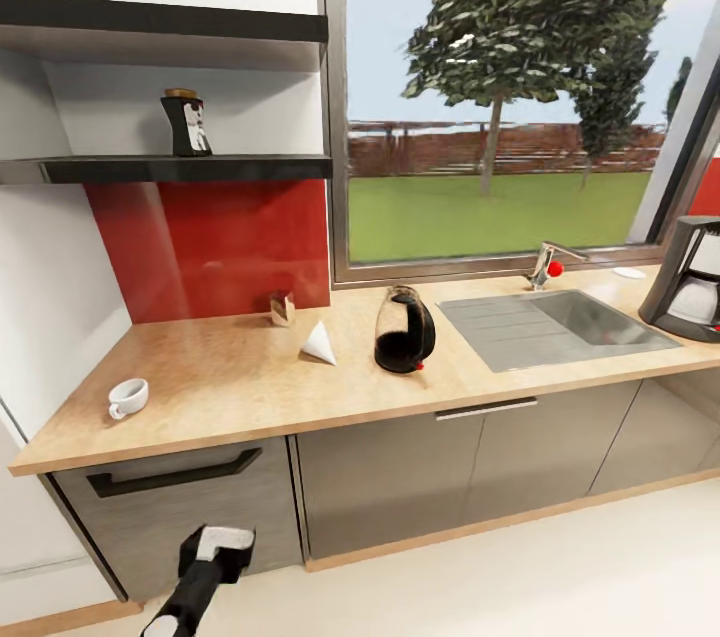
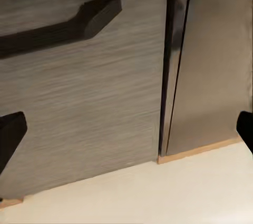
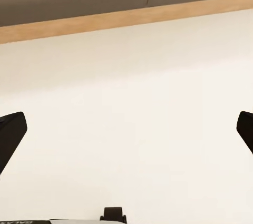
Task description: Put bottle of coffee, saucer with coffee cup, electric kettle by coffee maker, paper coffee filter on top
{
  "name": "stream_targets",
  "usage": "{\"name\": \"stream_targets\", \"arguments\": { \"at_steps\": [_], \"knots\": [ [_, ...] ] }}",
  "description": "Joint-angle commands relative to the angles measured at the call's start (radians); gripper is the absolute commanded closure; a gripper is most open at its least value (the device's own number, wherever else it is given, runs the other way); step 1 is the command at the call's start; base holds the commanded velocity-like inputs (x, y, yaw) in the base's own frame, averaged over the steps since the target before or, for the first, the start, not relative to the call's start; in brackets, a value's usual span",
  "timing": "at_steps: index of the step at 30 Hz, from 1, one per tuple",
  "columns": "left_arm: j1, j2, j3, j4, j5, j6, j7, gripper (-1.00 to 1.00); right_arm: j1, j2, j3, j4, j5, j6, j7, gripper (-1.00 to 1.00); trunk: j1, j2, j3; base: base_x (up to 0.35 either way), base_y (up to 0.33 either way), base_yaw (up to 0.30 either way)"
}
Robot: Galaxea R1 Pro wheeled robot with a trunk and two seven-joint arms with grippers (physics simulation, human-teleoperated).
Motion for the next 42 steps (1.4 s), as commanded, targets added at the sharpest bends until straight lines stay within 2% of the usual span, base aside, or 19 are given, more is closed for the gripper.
{"name": "stream_targets", "arguments": {
  "at_steps": [1,5,6,8,9,11,14,17,19,22,24,25,26,27,29,32,35,39,42],
  "knots": [
    [-0.001,-0.002,-0.009,-0.038,-0.021,0.001,-0.014,-1.0,-0.001,0.0,-0.001,0.0,0.0,-0.003,-0.001,-1.0,0.001,-0.002,-0.002,0.0,0.0,0.0],
    [-0.002,-0.003,-0.093,-0.178,-0.037,0.066,-0.101,-1.0,-0.001,0.0,-0.001,0.0,0.0,-0.003,-0.001,-1.0,0.001,-0.002,-0.002,0.0,0.0,0.0],
    [-0.002,-0.003,-0.132,-0.242,-0.039,0.131,-0.158,-1.0,-0.001,0.0,-0.001,0.0,0.0,-0.003,-0.001,-1.0,0.001,-0.002,-0.002,0.0,0.0,0.0],
    [-0.004,0.0,-0.205,-0.376,-0.04,0.273,-0.32,-1.0,-0.001,0.001,-0.001,-0.003,0.001,-0.003,-0.001,-1.0,0.001,-0.002,-0.002,0.0,0.0,0.0],
    [-0.005,0.0,-0.222,-0.418,-0.041,0.313,-0.384,-1.0,-0.001,0.0,-0.001,-0.005,0.002,-0.003,-0.001,-1.0,0.001,-0.002,-0.002,0.0,0.0,0.0],
    [-0.006,0.0,-0.239,-0.497,-0.043,0.39,-0.502,-1.0,-0.001,-0.001,-0.001,-0.008,0.001,-0.003,-0.001,-1.0,0.001,-0.002,-0.002,0.0,0.0,0.0],
    [-0.011,0.002,-0.247,-0.601,-0.044,0.493,-0.605,-1.0,-0.001,0.0,-0.001,-0.01,0.001,-0.003,-0.001,-1.0,0.001,-0.002,-0.002,0.0,0.0,0.0],
    [-0.044,0.008,-0.247,-0.709,-0.04,0.609,-0.67,-1.0,-0.001,-0.001,-0.001,-0.014,0.001,-0.003,-0.001,-1.0,0.001,-0.002,-0.002,0.0,0.0,0.0],
    [-0.091,0.01,-0.246,-0.744,-0.037,0.67,-0.714,-1.0,-0.001,-0.006,-0.001,-0.023,0.002,-0.003,-0.001,-1.0,0.001,-0.002,-0.002,0.0,0.0,0.0],
    [-0.205,0.013,-0.23,-0.762,-0.039,0.772,-0.817,-1.0,-0.001,-0.016,0.0,-0.03,0.002,-0.003,-0.001,-1.0,0.001,-0.002,-0.002,0.0,0.0,0.0],
    [-0.335,0.016,-0.151,-0.747,-0.05,0.886,-0.858,-1.0,-0.001,-0.02,-0.001,-0.032,0.002,-0.003,-0.001,-1.0,0.001,-0.002,-0.002,0.0,0.0,0.0],
    [-0.367,0.021,-0.137,-0.731,-0.058,0.902,-0.861,-1.0,-0.001,-0.025,-0.001,-0.032,0.002,-0.003,-0.001,-1.0,0.001,-0.002,-0.002,0.0,0.0,0.0],
    [-0.399,0.031,-0.128,-0.708,-0.068,0.912,-0.864,-1.0,-0.001,-0.032,-0.001,-0.032,0.001,-0.003,-0.001,-1.0,0.001,-0.002,-0.002,0.0,0.0,0.0],
    [-0.464,0.056,-0.118,-0.646,-0.087,0.923,-0.867,-1.0,-0.001,-0.047,-0.001,-0.032,0.001,-0.003,-0.001,-1.0,0.001,-0.002,-0.002,0.0,0.0,0.0],
    [-0.53,0.097,-0.112,-0.557,-0.105,0.927,-0.868,-1.0,-0.001,-0.056,-0.001,-0.031,0.0,-0.002,-0.001,-1.0,0.001,-0.002,-0.002,0.0,0.0,0.0],
    [-0.577,0.176,-0.11,-0.461,-0.11,0.928,-0.871,-1.0,-0.001,-0.059,-0.017,-0.025,-0.001,-0.001,-0.001,-1.0,0.001,-0.002,-0.002,0.0,0.0,0.0],
    [-0.577,0.225,-0.108,-0.446,-0.113,0.918,-0.871,-1.0,-0.001,-0.059,-0.054,-0.022,0.0,0.0,0.001,-1.0,0.001,-0.002,-0.002,0.0,0.0,0.0],
    [-0.574,0.24,-0.109,-0.444,-0.117,0.914,-0.868,-1.0,-0.001,-0.058,-0.077,-0.023,-0.001,0.0,0.001,-1.0,0.001,-0.002,-0.002,0.065,0.022,0.0],
    [-0.575,0.237,-0.109,-0.441,-0.117,0.914,-0.866,-1.0,-0.001,-0.057,-0.08,-0.024,-0.001,0.0,0.001,-1.0,0.001,-0.002,-0.002,0.239,0.152,-0.007]
  ]
}}
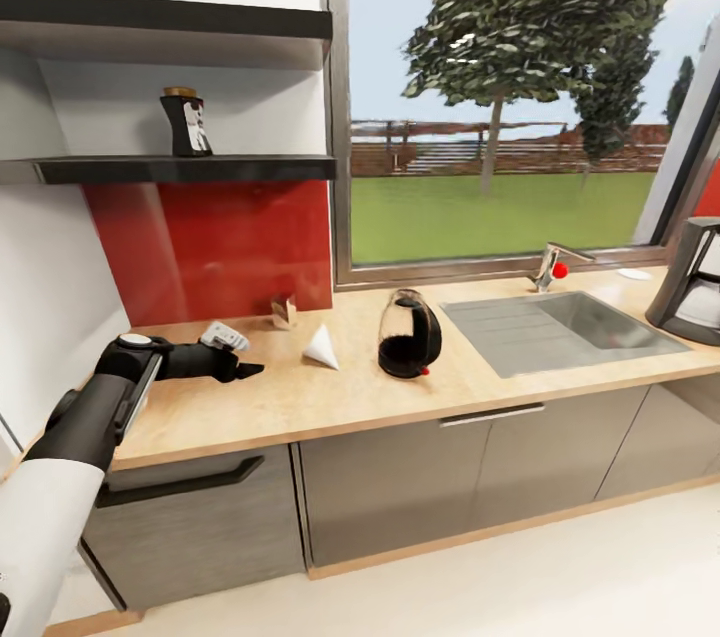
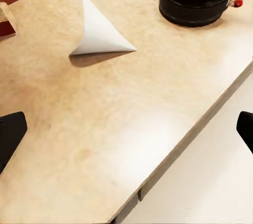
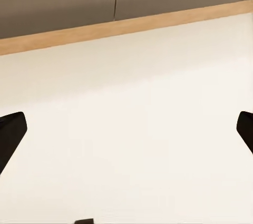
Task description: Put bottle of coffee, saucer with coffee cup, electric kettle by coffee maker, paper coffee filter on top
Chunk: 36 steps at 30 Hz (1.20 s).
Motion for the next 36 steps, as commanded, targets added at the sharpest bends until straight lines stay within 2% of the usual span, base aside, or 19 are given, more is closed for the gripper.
{"name": "stream_targets", "arguments": {
  "at_steps": [1,8,13,15,17,18,19,22,25,36],
  "knots": [
    [-0.001,-0.001,-0.001,-0.001,-0.008,0.003,-0.006,-1.0,-0.001,0.0,-0.001,0.0,0.0,-0.003,0.0,-1.0,0.001,-0.002,-0.002,0.251,0.195,-0.081],
    [-0.001,-0.002,-0.001,0.008,-0.008,0.003,-0.004,-1.0,0.0,0.005,-0.004,0.0,0.0,-0.002,0.0,-1.0,0.001,-0.002,-0.002,0.192,0.257,-0.221],
    [-0.001,0.001,-0.002,0.011,-0.008,0.002,-0.003,-1.0,0.0,-0.006,-0.042,0.014,0.004,0.009,-0.001,-1.0,0.001,-0.002,-0.003,0.152,0.29,-0.171],
    [-0.001,0.001,-0.004,0.013,-0.009,0.002,-0.003,-1.0,0.0,-0.051,-0.051,0.206,0.007,0.052,-0.004,-1.0,0.001,-0.002,-0.004,0.152,0.291,-0.029],
    [0.0,0.0,-0.006,0.014,-0.009,0.002,-0.003,-1.0,0.0,-0.067,-0.05,0.337,0.01,0.067,-0.005,-1.0,0.001,-0.002,-0.004,0.157,0.291,-0.009],
    [0.0,0.0,-0.007,0.015,-0.009,0.002,-0.003,-1.0,0.0,-0.07,-0.049,0.368,0.014,0.07,-0.004,-1.0,0.001,-0.002,-0.004,0.171,0.288,-0.004],
    [0.0,-0.001,-0.007,0.015,-0.009,0.002,-0.003,-1.0,0.0,-0.071,-0.046,0.388,0.022,0.073,-0.004,-1.0,0.001,-0.002,-0.004,0.193,0.279,-0.003],
    [0.001,-0.005,-0.008,0.015,-0.008,0.001,-0.003,-1.0,0.0,-0.067,0.012,0.416,0.079,0.075,-0.004,-1.0,0.001,-0.002,-0.004,0.255,0.192,-0.001],
    [0.002,-0.007,-0.009,0.015,-0.008,0.0,0.0,-1.0,0.0,-0.061,0.049,0.423,0.105,0.075,-0.005,-1.0,0.001,-0.002,-0.004,0.314,0.022,0.0],
    [0.037,-0.014,-0.01,0.017,-0.005,0.0,0.002,-1.0,0.0,-0.059,0.047,0.421,0.1,0.074,-0.007,-1.0,0.001,-0.002,-0.003,0.278,-0.142,-0.018]
  ]
}}
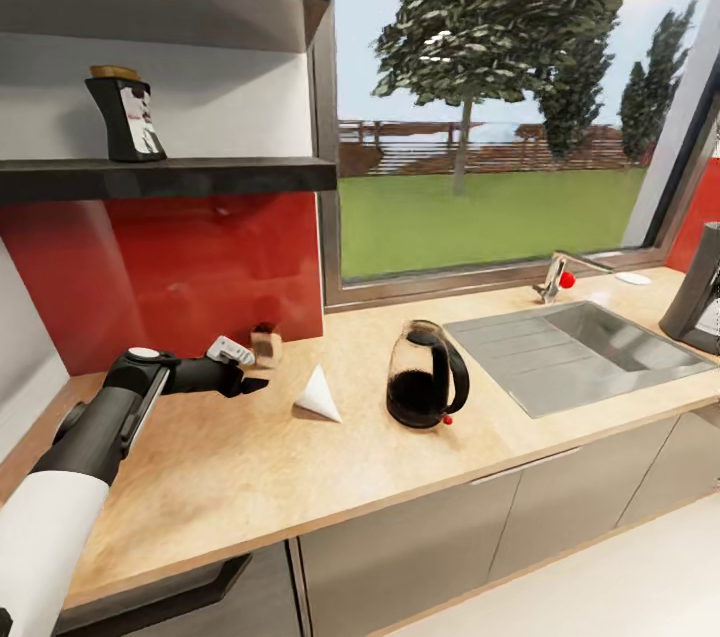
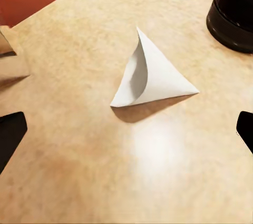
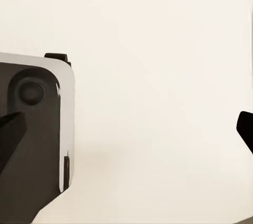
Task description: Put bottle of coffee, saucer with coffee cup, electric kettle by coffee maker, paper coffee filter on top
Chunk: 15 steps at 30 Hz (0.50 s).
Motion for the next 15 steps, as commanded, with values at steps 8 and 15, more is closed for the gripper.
{"name": "stream_targets", "arguments": {
  "at_steps": [8,15],
  "knots": [
    [0.036,-0.007,0.0,0.033,-0.01,-0.043,-0.005,-1.0,0.0,0.0,-0.006,0.0,0.009,-0.001,-0.001,-1.0,0.001,-0.002,0.001,0.046,-0.022,-0.244],
    [0.049,-0.008,0.0,0.071,-0.011,-0.094,0.003,-1.0,0.0,0.003,-0.005,-0.002,0.009,-0.001,-0.001,-1.0,0.001,-0.002,0.001,0.01,-0.001,-0.051]
  ]
}}
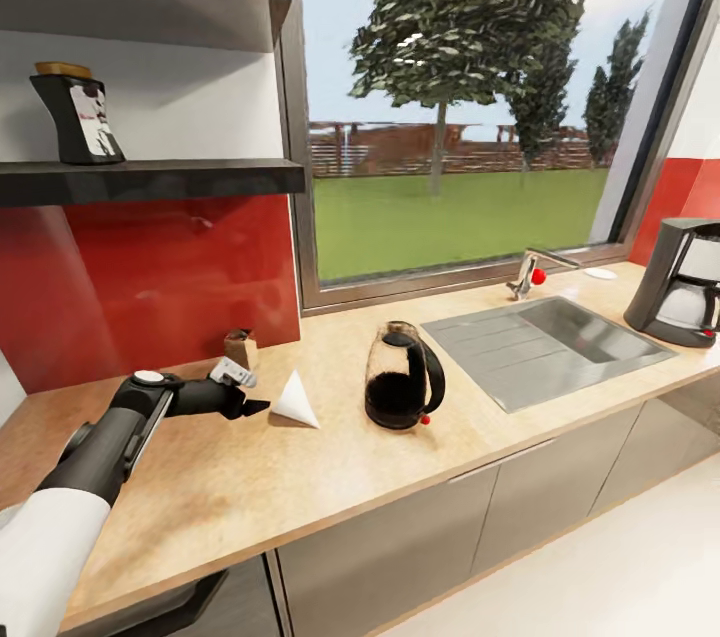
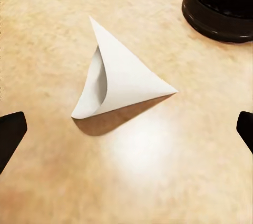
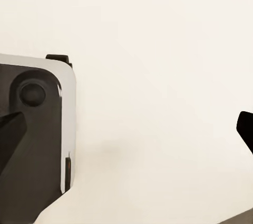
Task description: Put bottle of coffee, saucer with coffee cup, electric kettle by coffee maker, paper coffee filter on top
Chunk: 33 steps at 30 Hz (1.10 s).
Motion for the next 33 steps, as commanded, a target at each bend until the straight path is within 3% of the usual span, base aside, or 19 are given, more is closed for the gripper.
{"name": "stream_targets", "arguments": {
  "at_steps": [1,3,5,11,14,20,24,33],
  "knots": [
    [0.0,0.0,-0.001,0.0,-0.006,0.003,-0.001,-1.0,0.0,0.002,-0.004,0.0,0.009,-0.003,-0.001,-1.0,0.001,-0.002,-0.002,0.1,0.0,-0.007],
    [0.0,0.0,-0.001,0.002,-0.005,0.002,0.005,-1.0,0.0,0.01,-0.004,0.001,0.01,-0.003,0.0,-1.0,0.001,-0.002,-0.002,0.205,0.0,-0.003],
    [0.002,-0.002,-0.001,0.004,-0.004,0.001,0.01,-1.0,0.0,0.033,-0.001,0.001,0.014,-0.003,-0.001,-1.0,0.001,-0.002,-0.002,0.158,0.0,-0.001],
    [0.015,-0.019,-0.001,0.004,-0.005,-0.001,0.015,-1.0,0.0,0.043,0.001,0.001,0.015,-0.004,-0.001,-1.0,0.001,-0.002,-0.002,0.031,-0.008,0.0],
    [0.033,-0.035,-0.009,0.021,-0.018,-0.017,0.011,-1.0,-0.007,0.06,-0.006,-0.016,0.002,-0.011,-0.003,-1.0,0.001,-0.002,-0.002,0.0,0.0,0.0],
    [0.019,-0.008,0.002,0.01,-0.013,-0.003,-0.007,-1.0,-0.007,0.094,-0.007,-0.015,0.003,-0.01,-0.002,-1.0,0.001,-0.002,-0.002,0.0,0.0,0.0],
    [0.017,-0.006,0.001,-0.005,-0.014,0.019,-0.029,-1.0,-0.007,0.117,-0.008,-0.014,0.003,-0.009,-0.003,-1.0,0.001,-0.002,-0.002,0.11,0.0,0.0],
    [0.018,-0.01,-0.007,0.003,-0.016,0.034,-0.035,-1.0,-0.007,0.12,-0.009,-0.012,0.003,-0.009,-0.003,-1.0,0.001,-0.002,-0.002,0.26,0.0,-0.025]
  ]
}}
